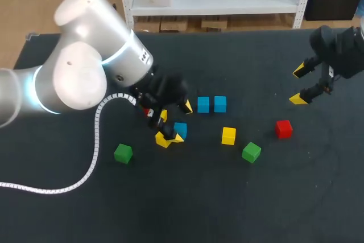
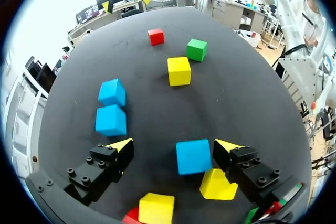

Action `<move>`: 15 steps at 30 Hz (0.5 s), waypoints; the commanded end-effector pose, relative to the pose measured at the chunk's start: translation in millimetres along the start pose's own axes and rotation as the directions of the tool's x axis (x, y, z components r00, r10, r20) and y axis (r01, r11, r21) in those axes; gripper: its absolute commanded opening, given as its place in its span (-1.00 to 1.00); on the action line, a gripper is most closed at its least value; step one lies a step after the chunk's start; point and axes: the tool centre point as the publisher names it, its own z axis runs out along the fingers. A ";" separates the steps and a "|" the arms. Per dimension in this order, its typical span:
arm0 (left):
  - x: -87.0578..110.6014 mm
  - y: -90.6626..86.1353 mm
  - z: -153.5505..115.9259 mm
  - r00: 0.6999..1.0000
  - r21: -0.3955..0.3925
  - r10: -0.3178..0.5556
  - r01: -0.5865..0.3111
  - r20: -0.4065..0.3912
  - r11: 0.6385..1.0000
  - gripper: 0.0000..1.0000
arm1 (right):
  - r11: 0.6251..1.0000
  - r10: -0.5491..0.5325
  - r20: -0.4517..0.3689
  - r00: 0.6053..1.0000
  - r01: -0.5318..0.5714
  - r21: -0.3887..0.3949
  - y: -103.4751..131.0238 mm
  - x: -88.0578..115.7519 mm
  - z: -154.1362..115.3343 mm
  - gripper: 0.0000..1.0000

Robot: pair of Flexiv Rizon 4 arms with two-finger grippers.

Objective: Place the blue cubes, place green cubes on the blue cubes, place the yellow cubes on the green cubes, then place the red cubes on the yellow cubes, and place purple cube on the red cubes.

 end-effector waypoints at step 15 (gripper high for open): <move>9.2 -9.2 -6.1 1.000 -0.012 -0.022 0.022 0.004 1.000 1.00 | 1.000 -0.001 0.002 1.000 0.001 -0.001 -0.4 0.1 0.4 1.00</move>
